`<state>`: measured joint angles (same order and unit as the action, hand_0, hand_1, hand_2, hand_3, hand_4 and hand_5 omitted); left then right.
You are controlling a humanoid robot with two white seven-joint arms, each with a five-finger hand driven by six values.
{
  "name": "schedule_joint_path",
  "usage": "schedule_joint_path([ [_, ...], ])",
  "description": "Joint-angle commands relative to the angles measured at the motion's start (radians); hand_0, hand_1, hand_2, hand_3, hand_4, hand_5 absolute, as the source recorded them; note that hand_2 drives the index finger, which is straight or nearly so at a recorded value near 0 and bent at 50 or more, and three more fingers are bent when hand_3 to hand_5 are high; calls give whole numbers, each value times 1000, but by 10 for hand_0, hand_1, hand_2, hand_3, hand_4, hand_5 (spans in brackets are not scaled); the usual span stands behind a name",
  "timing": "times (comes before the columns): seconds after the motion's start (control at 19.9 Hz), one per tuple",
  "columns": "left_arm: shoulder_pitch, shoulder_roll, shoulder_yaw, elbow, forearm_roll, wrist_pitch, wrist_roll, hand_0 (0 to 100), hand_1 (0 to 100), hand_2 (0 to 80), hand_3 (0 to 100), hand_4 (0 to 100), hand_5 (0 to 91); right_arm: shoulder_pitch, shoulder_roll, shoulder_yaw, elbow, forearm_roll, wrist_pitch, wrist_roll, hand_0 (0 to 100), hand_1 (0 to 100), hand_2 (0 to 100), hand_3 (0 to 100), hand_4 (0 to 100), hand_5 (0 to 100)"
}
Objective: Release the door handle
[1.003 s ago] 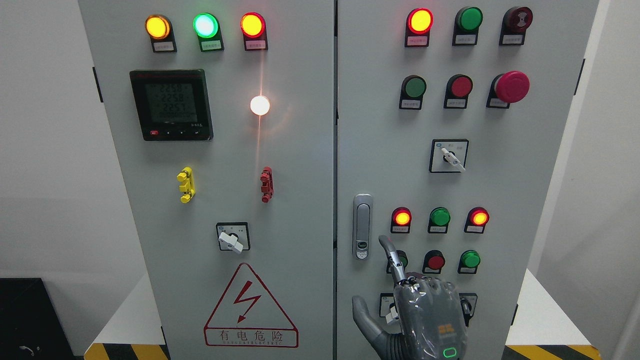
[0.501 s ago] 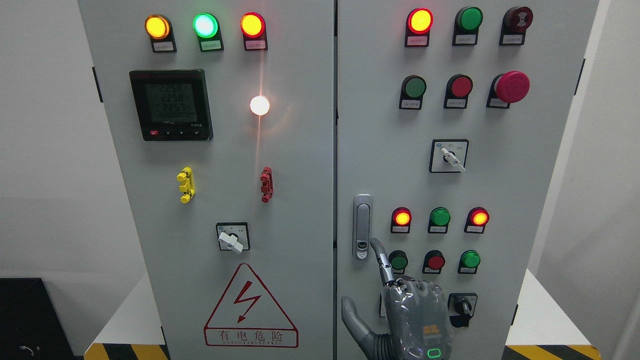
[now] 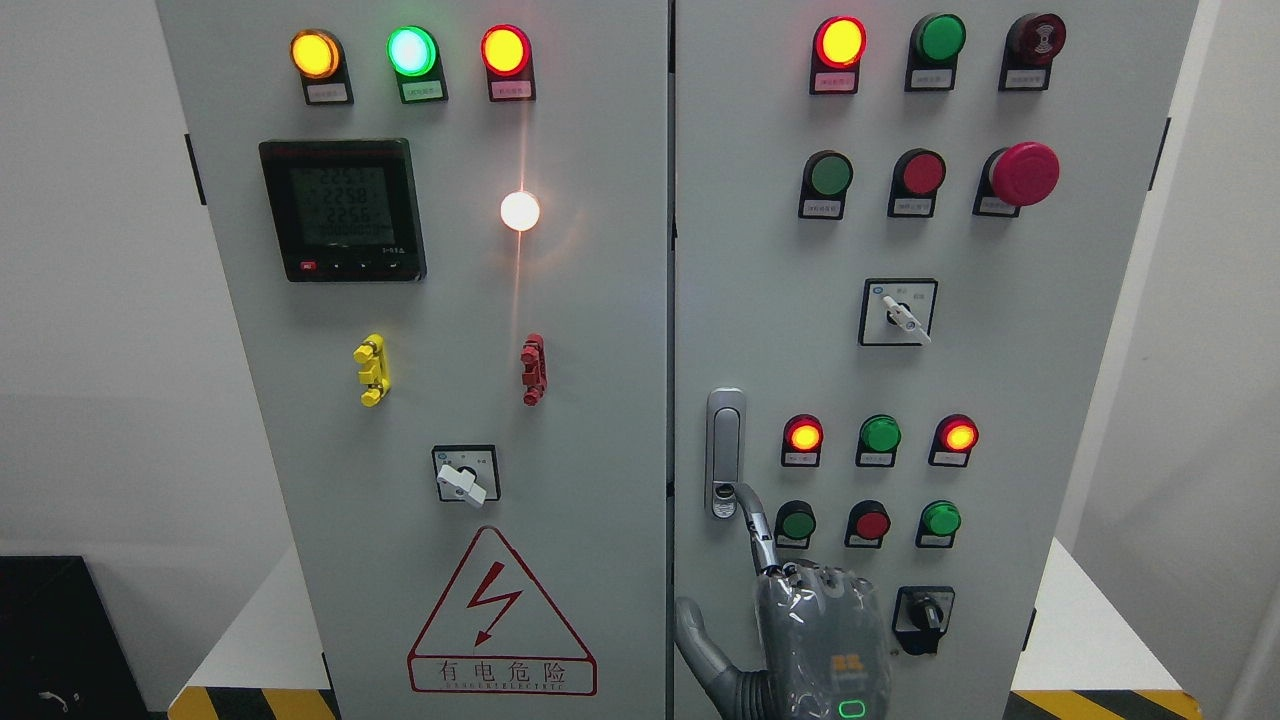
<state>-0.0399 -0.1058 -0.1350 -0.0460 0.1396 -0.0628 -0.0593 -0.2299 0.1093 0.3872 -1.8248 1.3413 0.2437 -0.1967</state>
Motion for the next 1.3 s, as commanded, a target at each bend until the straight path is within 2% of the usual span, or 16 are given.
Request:
schedule_joint_path([
  [0.0, 0, 0, 0, 0, 0, 0, -1, 120, 556, 0, 0, 0, 0, -14, 17, 7, 50, 4, 2, 6, 352, 311, 52, 1000, 1000, 1000],
  [0.45, 0, 0, 0, 0, 0, 0, -1, 120, 556, 0, 0, 0, 0, -35, 18, 1, 76, 7, 6, 6, 355, 309, 55, 1000, 1000, 1000],
  [0.7, 0, 0, 0, 0, 0, 0, -1, 120, 556, 0, 0, 0, 0, -49, 18, -2, 98, 7, 34, 8, 356, 309, 55, 1000, 1000, 1000],
  [1.25, 0, 0, 0, 0, 0, 0, -1, 120, 556, 0, 0, 0, 0, -55, 18, -8, 107, 16, 32, 8, 356, 309, 55, 1000, 1000, 1000],
])
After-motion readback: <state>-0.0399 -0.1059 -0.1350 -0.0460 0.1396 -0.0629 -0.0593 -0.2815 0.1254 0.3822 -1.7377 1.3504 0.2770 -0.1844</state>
